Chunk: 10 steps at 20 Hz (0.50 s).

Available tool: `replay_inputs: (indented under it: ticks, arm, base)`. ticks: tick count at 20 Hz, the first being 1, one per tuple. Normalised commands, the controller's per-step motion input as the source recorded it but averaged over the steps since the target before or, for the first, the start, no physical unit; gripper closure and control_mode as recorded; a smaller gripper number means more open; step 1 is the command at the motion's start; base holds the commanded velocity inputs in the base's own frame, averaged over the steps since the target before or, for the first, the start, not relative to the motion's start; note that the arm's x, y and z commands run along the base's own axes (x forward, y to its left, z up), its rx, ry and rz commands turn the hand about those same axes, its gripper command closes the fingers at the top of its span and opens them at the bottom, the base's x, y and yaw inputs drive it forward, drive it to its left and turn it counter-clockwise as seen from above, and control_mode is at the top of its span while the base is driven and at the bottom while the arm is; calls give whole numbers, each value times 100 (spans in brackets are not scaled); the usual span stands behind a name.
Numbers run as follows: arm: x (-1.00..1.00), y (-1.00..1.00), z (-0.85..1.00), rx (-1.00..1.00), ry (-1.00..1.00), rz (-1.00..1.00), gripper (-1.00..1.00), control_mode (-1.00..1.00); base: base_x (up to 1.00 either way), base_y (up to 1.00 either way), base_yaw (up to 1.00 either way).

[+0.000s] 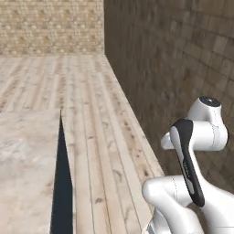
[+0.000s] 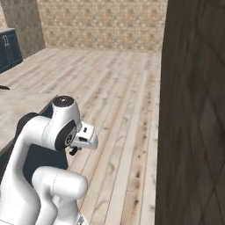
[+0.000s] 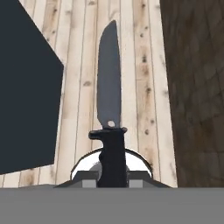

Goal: Retrieve the butter from the fridge and place it on a plate on the dining table. Then retrieve the butter knife by the fridge and place it near the plate.

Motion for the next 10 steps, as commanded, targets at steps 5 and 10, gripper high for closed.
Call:
replay_inputs:
  ticks: [5, 10]
  arm:
    - [0, 0, 0, 0, 0, 0, 100, 100]
    - [0, 0, 0, 0, 0, 0, 100, 100]
  base:
    - [100, -36, 52]
    - [100, -68, 44]
